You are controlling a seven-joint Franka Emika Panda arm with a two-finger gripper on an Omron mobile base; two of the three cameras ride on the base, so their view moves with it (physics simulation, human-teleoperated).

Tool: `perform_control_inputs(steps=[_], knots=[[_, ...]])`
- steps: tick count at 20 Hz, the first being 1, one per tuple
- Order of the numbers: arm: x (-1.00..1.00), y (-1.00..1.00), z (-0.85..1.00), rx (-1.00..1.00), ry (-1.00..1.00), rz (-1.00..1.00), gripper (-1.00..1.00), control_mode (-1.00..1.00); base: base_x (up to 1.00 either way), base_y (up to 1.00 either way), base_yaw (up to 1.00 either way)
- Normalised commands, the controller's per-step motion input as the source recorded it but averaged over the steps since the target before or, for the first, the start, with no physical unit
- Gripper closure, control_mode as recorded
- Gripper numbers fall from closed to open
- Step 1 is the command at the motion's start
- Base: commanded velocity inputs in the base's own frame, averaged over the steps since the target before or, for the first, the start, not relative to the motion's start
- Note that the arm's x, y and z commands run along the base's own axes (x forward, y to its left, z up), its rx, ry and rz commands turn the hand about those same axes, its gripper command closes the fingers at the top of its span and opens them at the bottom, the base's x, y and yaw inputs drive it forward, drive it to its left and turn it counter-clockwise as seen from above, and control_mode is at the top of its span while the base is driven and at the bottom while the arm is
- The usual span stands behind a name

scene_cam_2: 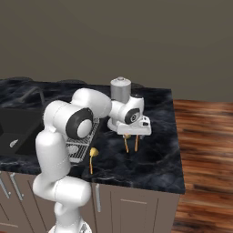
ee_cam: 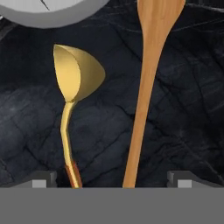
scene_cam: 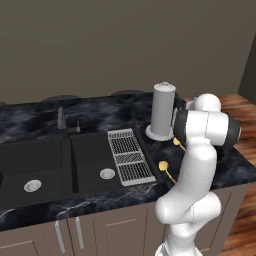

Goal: Organize the utensils by type. Pick up the wooden spoons from the counter and place them in the open cabinet. Then pick up the metallic utensils from the counter and place them in the open drawer.

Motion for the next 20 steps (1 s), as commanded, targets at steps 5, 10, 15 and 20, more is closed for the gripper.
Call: perform_control_inputs(steps=[5,10,15,20], knots=[[0.2,-0.12,-0.19,0.01,0.0,0.01,-1.0,-1.0,0.0,0.0,0.0],[0.2,-0.08,-0.2,0.01,0.0,0.0,-1.0,-1.0,0.0,0.0,0.0],[0.15,-0.06,-0.22,0.01,0.0,0.0,-1.0,-1.0,0.0,0.0,0.0],[0.12,-0.03,-0.26,0.0,0.0,0.0,-1.0,-1.0,0.0,0.0,0.0]])
